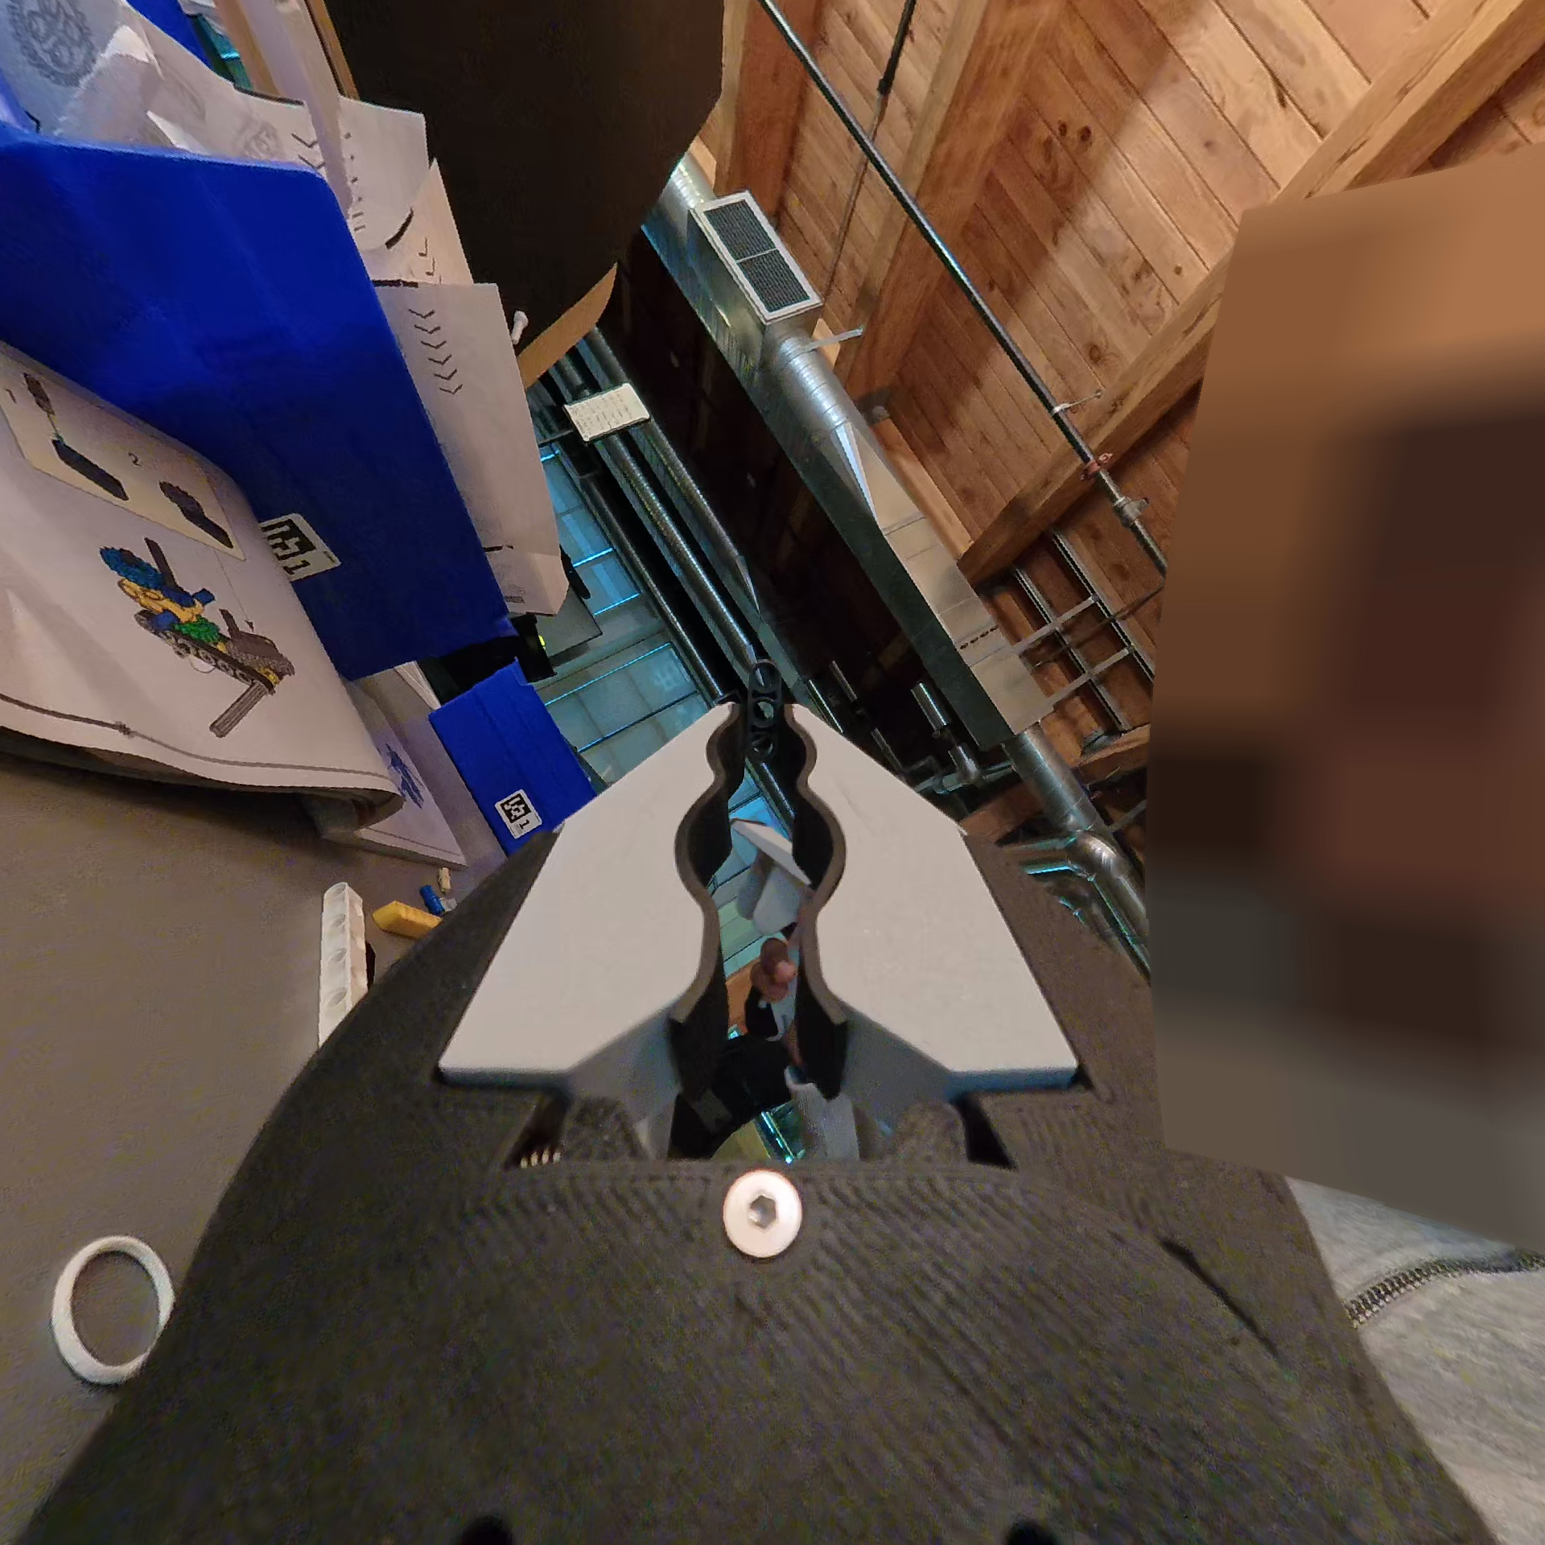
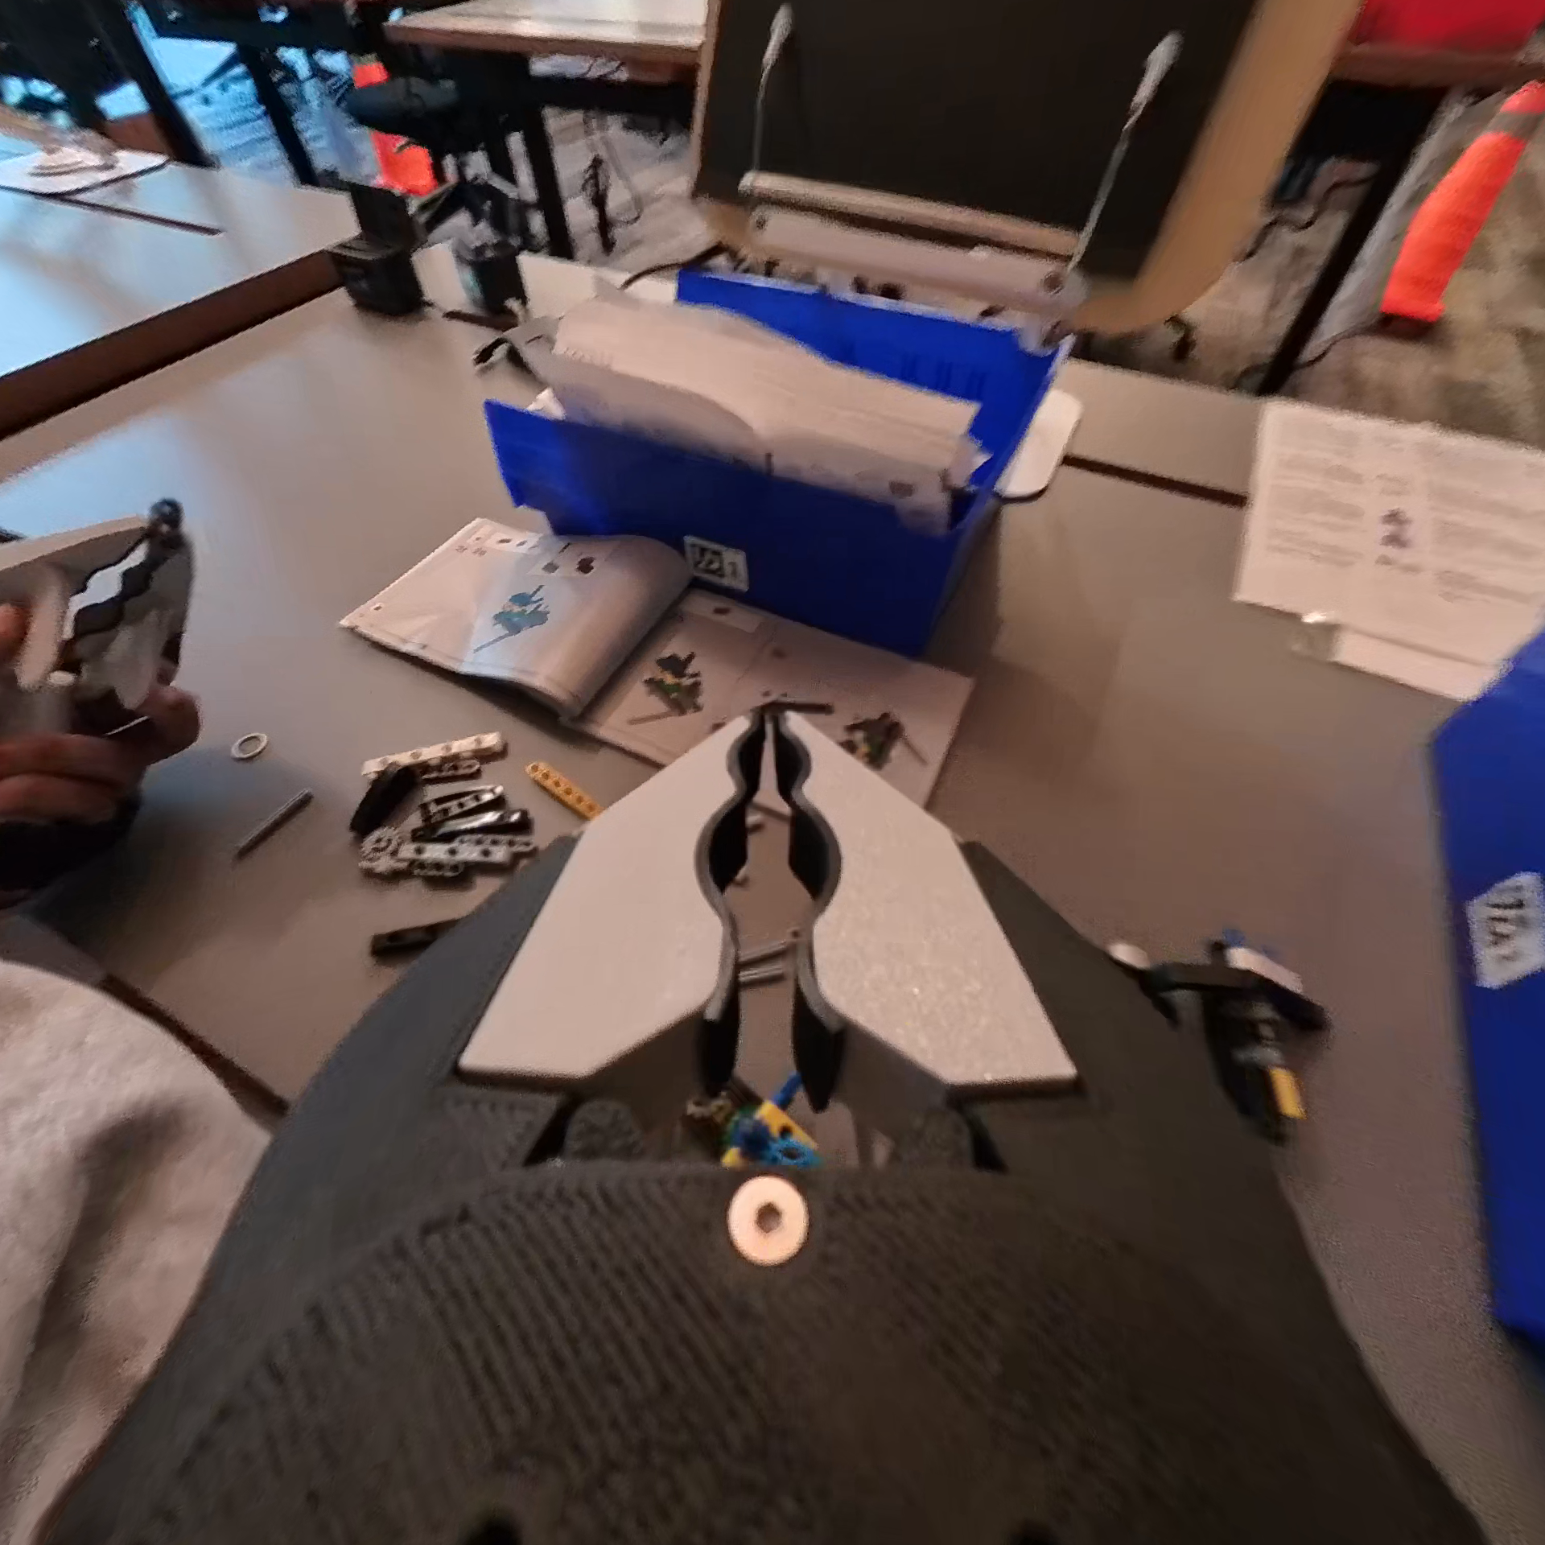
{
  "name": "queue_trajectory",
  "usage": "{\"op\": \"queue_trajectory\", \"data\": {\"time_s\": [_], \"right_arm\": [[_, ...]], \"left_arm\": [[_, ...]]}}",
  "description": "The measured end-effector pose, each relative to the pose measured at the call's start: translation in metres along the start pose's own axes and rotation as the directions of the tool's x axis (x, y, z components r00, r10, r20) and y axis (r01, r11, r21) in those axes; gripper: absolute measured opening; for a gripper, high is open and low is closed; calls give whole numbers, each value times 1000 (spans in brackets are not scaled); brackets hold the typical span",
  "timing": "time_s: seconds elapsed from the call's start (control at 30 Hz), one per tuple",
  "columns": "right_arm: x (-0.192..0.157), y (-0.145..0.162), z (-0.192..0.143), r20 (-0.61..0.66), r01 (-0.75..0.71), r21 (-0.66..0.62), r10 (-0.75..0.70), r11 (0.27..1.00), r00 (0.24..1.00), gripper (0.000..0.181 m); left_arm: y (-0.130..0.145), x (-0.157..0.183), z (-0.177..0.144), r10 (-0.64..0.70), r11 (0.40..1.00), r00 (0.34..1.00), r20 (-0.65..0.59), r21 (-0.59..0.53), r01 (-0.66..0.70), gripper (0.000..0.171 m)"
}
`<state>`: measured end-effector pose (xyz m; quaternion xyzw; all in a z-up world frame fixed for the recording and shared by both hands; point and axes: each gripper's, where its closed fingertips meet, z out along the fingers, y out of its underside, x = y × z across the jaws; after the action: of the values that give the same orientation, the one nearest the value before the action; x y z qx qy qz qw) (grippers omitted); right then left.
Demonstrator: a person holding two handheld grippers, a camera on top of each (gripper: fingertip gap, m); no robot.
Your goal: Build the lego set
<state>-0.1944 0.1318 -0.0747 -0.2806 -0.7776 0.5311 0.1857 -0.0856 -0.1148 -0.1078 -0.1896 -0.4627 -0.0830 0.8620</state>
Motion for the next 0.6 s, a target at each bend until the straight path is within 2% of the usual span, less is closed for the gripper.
{"op": "queue_trajectory", "data": {"time_s": [0.1, 0.2, 0.3, 0.4, 0.5, 0.6], "right_arm": [[-15, 19, 22, 80, 5, -105, 4, 995, 997, 5], [-19, 39, 44, 103, 79, -232, -56, 969, 993, 8], [-16, 60, 66, 110, 127, -376, -92, 918, 990, 13], [-17, 85, 86, 117, 105, -514, -51, 851, 992, 18], [-26, 104, 100, 129, 76, -582, 0, 809, 992, 19], [-24, 116, 106, 101, 86, -626, -28, 775, 994, 17]], "left_arm": [[0, 0, 0, 0, 1000, 1000, 1, -1, 0, 5], [0, 0, 0, 1, 1000, 1000, 2, -1, -1, 5], [0, 0, 0, -1, 1000, 1000, 2, 0, 1, 5], [-1, -1, 0, -3, 1000, 1000, 2, 1, 3, 5], [0, -2, 0, -13, 1000, 1000, 0, -6, 13, 5], [3, -3, 2, -20, 1000, 1000, -1, -25, 20, 6]]}}
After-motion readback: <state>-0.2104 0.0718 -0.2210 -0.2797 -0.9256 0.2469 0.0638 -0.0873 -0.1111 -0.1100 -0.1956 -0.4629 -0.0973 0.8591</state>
